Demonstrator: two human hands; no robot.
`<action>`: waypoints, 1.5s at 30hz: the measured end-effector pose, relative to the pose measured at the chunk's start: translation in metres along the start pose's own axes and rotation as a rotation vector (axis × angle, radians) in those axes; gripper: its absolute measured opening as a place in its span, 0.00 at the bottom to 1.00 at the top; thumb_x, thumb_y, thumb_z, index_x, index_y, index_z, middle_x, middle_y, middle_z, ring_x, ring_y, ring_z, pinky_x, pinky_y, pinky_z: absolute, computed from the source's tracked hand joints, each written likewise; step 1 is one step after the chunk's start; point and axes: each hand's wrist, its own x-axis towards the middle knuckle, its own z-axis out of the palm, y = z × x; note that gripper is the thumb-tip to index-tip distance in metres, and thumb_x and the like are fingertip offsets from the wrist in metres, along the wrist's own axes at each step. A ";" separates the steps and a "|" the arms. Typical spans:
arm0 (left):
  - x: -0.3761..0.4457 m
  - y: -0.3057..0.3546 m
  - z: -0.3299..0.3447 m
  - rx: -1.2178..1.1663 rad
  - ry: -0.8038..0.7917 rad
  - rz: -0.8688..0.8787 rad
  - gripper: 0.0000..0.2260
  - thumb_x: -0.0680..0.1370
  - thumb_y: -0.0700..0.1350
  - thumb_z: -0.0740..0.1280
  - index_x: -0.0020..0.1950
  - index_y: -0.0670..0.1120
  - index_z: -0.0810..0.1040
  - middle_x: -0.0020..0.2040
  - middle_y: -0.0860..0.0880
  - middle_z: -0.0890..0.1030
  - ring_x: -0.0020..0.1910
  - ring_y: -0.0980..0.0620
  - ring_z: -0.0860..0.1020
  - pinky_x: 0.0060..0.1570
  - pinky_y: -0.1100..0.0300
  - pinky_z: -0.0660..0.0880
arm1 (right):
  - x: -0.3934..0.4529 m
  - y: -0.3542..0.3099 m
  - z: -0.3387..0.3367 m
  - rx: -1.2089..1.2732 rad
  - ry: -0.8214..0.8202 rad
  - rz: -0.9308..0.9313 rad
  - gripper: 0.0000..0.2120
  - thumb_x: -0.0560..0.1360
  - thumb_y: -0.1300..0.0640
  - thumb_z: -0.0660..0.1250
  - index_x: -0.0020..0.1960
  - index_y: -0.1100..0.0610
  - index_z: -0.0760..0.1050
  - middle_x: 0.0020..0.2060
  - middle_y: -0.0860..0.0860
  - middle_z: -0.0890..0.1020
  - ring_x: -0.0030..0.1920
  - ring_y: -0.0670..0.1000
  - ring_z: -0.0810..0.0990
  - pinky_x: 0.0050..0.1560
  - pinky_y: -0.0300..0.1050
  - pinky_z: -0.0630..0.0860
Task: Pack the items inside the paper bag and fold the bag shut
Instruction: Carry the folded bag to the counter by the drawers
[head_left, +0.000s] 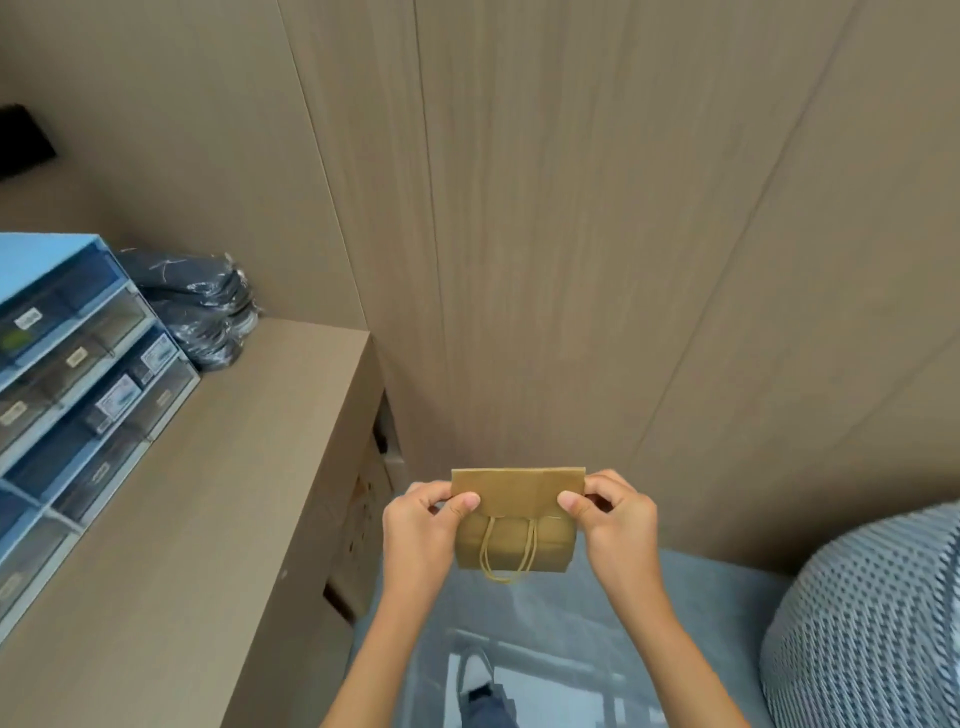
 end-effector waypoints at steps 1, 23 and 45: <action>0.021 -0.002 -0.001 -0.013 0.012 -0.012 0.07 0.73 0.40 0.74 0.38 0.51 0.86 0.43 0.47 0.85 0.44 0.47 0.83 0.50 0.47 0.80 | 0.021 0.000 0.012 -0.003 -0.018 -0.002 0.11 0.69 0.68 0.71 0.30 0.63 0.74 0.32 0.53 0.75 0.34 0.48 0.71 0.38 0.44 0.68; 0.235 -0.066 -0.183 -0.178 1.074 -0.351 0.11 0.73 0.37 0.73 0.33 0.50 0.84 0.34 0.48 0.87 0.35 0.50 0.81 0.41 0.53 0.77 | 0.252 -0.049 0.445 0.006 -1.138 -0.297 0.09 0.68 0.67 0.72 0.33 0.67 0.73 0.32 0.57 0.73 0.33 0.50 0.71 0.37 0.40 0.67; 0.253 -0.131 -0.235 -0.225 1.375 -0.582 0.13 0.74 0.33 0.70 0.36 0.49 0.84 0.30 0.57 0.85 0.31 0.62 0.80 0.34 0.73 0.75 | 0.226 -0.028 0.596 -0.103 -1.558 -0.350 0.18 0.68 0.65 0.73 0.29 0.54 0.68 0.31 0.49 0.70 0.31 0.47 0.68 0.34 0.36 0.65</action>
